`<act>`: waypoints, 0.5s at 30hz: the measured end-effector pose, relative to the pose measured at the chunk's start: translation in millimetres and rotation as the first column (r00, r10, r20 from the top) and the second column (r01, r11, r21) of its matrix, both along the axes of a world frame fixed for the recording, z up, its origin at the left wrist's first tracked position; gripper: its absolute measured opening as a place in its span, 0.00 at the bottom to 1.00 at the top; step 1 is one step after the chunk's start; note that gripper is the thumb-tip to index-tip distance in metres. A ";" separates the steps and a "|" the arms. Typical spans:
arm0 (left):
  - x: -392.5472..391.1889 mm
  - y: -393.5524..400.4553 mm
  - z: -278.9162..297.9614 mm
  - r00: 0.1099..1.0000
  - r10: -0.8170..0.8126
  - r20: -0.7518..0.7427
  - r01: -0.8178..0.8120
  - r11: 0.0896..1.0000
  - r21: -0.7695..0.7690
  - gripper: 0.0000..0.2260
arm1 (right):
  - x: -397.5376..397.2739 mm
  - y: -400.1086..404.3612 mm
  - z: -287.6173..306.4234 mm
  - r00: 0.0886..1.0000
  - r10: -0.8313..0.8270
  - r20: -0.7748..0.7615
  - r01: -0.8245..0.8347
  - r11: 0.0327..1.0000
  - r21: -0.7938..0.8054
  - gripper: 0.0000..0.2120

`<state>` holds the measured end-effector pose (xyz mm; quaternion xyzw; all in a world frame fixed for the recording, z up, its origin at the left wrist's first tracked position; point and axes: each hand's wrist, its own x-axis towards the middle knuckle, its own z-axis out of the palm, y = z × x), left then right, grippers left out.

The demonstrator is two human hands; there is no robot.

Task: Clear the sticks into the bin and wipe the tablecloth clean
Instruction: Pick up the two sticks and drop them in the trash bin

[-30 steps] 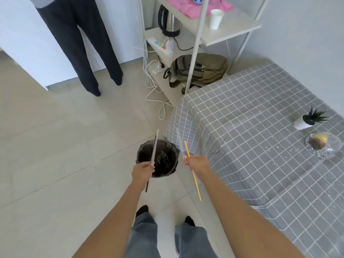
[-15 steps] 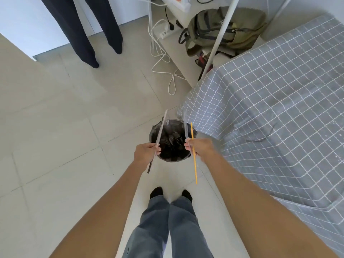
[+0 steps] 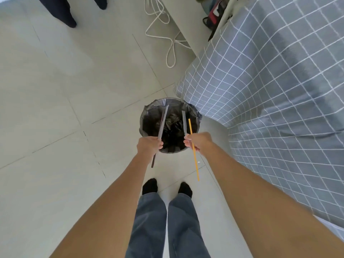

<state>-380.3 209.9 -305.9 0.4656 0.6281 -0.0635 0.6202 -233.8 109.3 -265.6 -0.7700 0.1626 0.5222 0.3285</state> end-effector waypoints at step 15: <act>-1.2 19.0 -91.8 0.996 0.059 -0.072 -0.058 0.998 0.022 0.10 | 8.9 45.1 -117.1 0.995 -0.066 -0.068 0.063 0.997 -0.047 0.03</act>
